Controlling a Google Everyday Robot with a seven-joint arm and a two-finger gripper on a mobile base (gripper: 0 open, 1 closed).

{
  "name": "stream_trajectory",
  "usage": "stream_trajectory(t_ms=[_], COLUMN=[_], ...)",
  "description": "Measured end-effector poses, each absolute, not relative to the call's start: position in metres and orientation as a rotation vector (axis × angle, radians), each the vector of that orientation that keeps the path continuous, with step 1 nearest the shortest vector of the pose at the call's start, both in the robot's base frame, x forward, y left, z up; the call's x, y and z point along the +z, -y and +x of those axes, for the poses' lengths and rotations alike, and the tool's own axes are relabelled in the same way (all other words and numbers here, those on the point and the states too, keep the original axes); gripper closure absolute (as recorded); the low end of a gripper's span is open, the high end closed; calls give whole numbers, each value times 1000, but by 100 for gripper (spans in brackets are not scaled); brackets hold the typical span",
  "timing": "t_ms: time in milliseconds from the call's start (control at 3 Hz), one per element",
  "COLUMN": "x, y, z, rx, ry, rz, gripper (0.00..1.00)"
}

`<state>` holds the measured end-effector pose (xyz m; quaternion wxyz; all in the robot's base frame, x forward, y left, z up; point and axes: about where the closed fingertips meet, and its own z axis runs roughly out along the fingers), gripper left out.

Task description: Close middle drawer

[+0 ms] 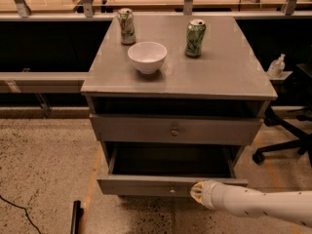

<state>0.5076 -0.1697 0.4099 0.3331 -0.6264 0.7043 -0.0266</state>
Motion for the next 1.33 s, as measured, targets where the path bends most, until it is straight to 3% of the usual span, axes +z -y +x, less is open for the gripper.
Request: stream_trajectory(t_ms=[1333], x=[404], y=[175], z=[559], rx=[-181], ry=[-1766], rz=[-1636], gripper=[100])
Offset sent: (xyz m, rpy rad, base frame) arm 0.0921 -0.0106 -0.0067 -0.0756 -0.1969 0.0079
